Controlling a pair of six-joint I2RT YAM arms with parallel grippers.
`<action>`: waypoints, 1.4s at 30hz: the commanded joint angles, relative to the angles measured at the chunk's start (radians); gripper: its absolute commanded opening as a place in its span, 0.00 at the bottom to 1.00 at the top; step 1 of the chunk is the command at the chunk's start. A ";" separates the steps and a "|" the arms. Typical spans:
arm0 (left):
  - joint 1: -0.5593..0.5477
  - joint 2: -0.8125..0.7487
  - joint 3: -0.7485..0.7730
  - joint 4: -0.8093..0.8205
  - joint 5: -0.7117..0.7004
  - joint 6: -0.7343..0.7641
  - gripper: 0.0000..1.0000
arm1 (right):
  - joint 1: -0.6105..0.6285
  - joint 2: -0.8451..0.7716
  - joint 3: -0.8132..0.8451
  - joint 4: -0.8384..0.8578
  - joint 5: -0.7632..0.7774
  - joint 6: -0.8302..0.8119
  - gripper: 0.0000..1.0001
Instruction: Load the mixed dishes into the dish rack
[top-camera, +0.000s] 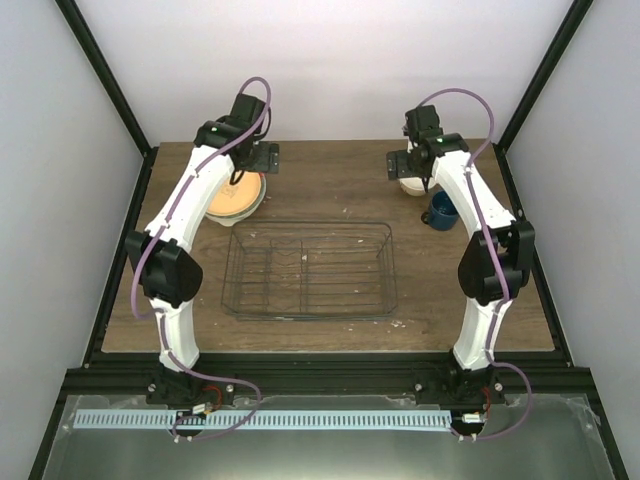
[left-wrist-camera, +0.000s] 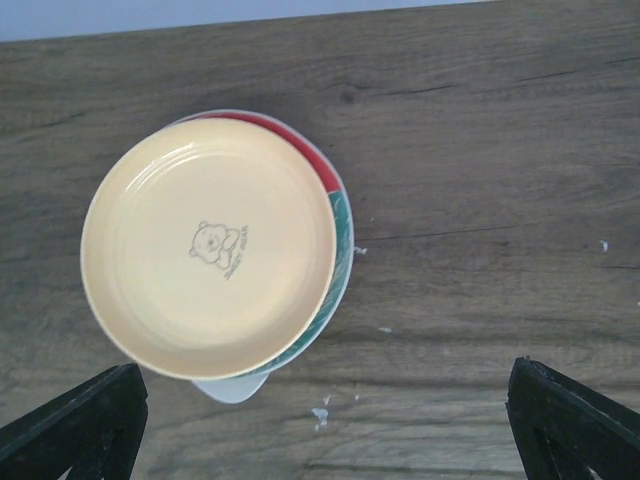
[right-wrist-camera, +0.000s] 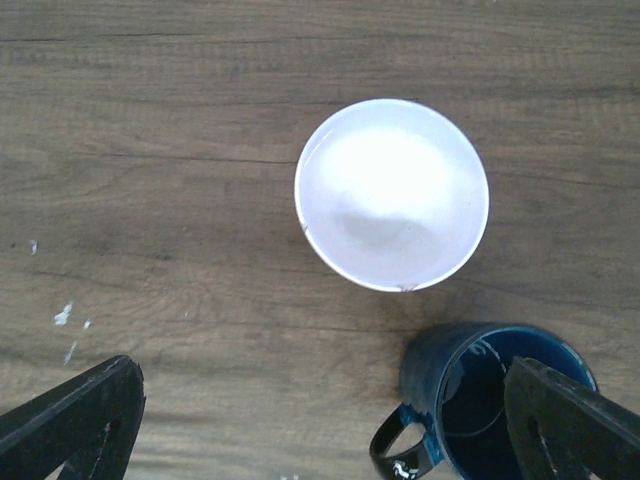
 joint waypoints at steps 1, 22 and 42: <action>0.032 -0.016 0.008 0.076 0.097 0.068 1.00 | 0.006 0.072 0.088 0.032 0.045 -0.032 1.00; 0.071 0.039 -0.009 0.064 0.267 0.037 0.95 | 0.004 0.413 0.274 0.110 0.009 -0.211 0.72; 0.077 0.069 -0.015 0.052 0.308 0.038 0.93 | -0.026 0.467 0.264 0.110 0.034 -0.223 0.59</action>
